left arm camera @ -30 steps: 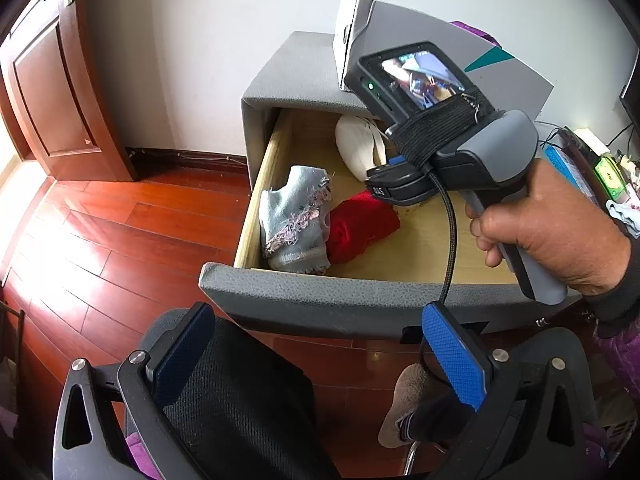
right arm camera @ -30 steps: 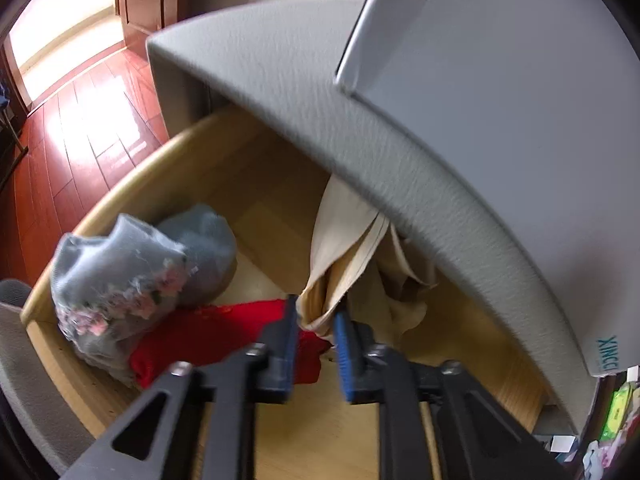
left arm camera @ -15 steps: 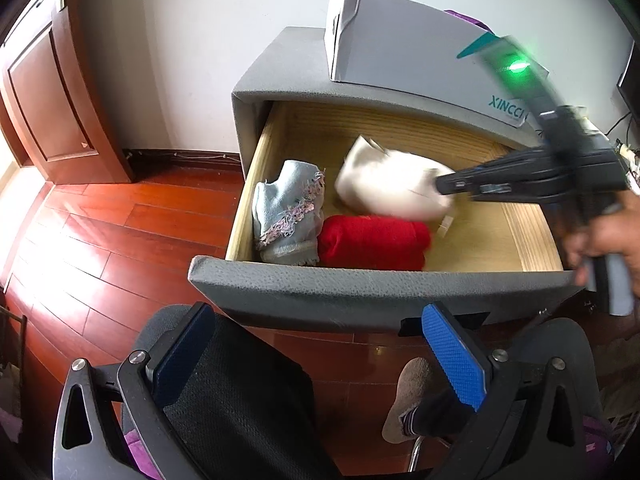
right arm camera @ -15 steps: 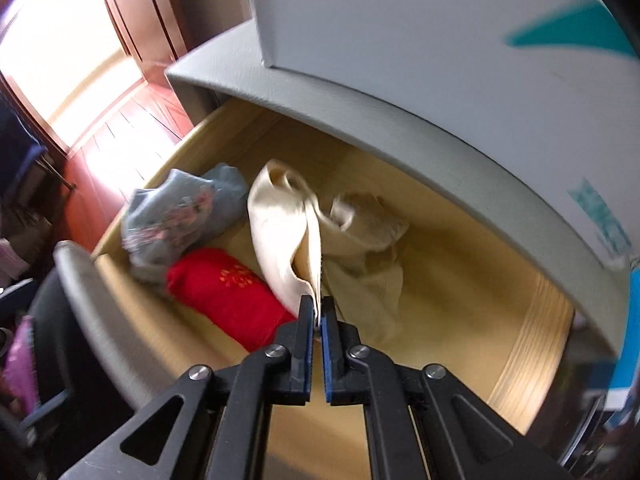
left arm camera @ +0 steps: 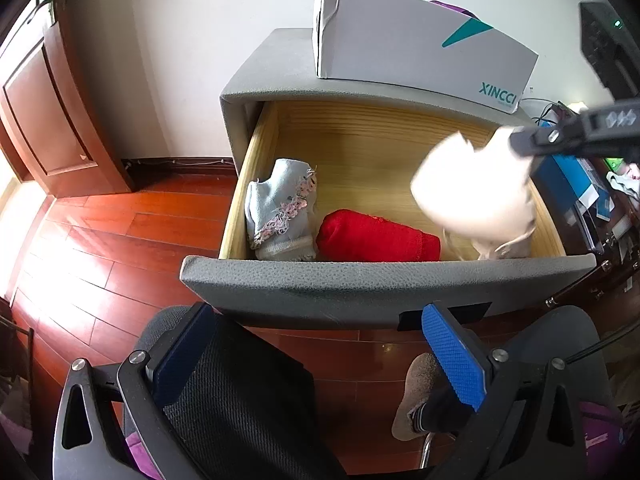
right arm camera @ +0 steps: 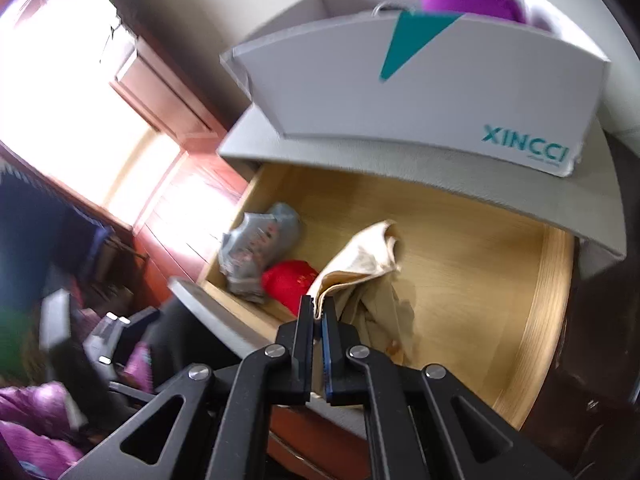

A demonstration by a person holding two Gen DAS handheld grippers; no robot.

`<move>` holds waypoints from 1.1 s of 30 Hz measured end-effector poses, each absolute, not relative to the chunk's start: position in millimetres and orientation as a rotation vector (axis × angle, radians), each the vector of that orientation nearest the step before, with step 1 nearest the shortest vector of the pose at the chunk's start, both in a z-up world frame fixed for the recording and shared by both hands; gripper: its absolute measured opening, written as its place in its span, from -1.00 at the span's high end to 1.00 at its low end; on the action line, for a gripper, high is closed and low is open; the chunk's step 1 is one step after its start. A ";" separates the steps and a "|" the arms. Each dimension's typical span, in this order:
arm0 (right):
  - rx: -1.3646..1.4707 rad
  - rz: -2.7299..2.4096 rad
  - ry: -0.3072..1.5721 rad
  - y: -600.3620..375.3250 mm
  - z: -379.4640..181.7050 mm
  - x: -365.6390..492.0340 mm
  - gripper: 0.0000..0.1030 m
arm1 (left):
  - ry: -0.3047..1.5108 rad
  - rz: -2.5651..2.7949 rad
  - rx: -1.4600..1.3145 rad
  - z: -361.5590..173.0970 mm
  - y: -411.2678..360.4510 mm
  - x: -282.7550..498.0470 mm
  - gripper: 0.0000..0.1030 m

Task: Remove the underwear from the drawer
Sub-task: 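Lift the beige cloth and carry it over the white box, then release the beige cloth into the box and return the right gripper to the drawer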

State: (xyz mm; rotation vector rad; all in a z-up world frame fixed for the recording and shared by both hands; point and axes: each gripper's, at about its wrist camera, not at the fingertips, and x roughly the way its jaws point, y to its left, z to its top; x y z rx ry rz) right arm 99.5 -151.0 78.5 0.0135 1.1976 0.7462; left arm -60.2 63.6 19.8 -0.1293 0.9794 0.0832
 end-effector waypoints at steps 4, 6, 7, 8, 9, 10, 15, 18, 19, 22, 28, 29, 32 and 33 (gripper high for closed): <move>0.136 0.792 1.175 -163.1 108.4 95.9 0.94 | 0.979 0.082 -0.129 20.0 63.0 -60.7 -1.00; 0.177 0.814 1.152 -169.4 131.2 93.9 0.94 | 0.978 0.081 -0.129 20.2 62.7 -60.5 -1.00; 0.198 0.824 1.137 -171.3 145.3 93.6 0.94 | 0.976 0.080 -0.129 20.7 62.2 -60.7 -1.00; 0.220 0.840 1.127 -173.0 159.1 94.1 0.94 | 0.973 0.078 -0.127 21.5 61.6 -60.9 -1.00; 0.240 0.858 1.112 -173.9 173.8 95.3 0.94 | 0.970 0.077 -0.126 22.1 61.5 -61.1 -1.00; 0.260 0.873 1.089 -174.4 190.9 97.9 0.94 | 0.965 0.076 -0.122 23.1 60.9 -61.7 -1.00; 0.321 0.922 0.988 -172.4 266.4 125.8 0.94 | 0.955 0.065 -0.117 25.8 59.2 -63.1 -1.00; 0.332 0.910 0.941 -161.7 298.5 158.8 0.94 | 0.958 0.064 -0.121 26.1 59.7 -63.0 -1.00; 0.340 0.908 0.933 -156.3 304.1 172.5 0.94 | 0.957 0.065 -0.123 26.4 59.6 -63.1 -1.00; 0.389 0.891 0.934 -138.7 306.3 216.4 0.94 | 0.952 0.068 -0.124 27.4 60.7 -63.0 -1.00; 0.462 0.846 0.971 -100.9 263.1 290.4 0.94 | 0.958 0.062 -0.126 26.9 62.2 -62.4 -1.00; 0.456 0.831 0.982 -94.3 252.2 299.0 0.94 | 0.959 0.060 -0.129 26.8 62.9 -62.2 -1.00; 0.416 0.795 1.019 -75.2 213.0 316.4 0.94 | 0.963 0.062 -0.136 24.0 64.9 -59.7 -1.00; 0.407 0.772 1.046 -70.4 198.0 320.5 0.94 | 0.966 0.062 -0.140 23.7 65.9 -59.4 -1.00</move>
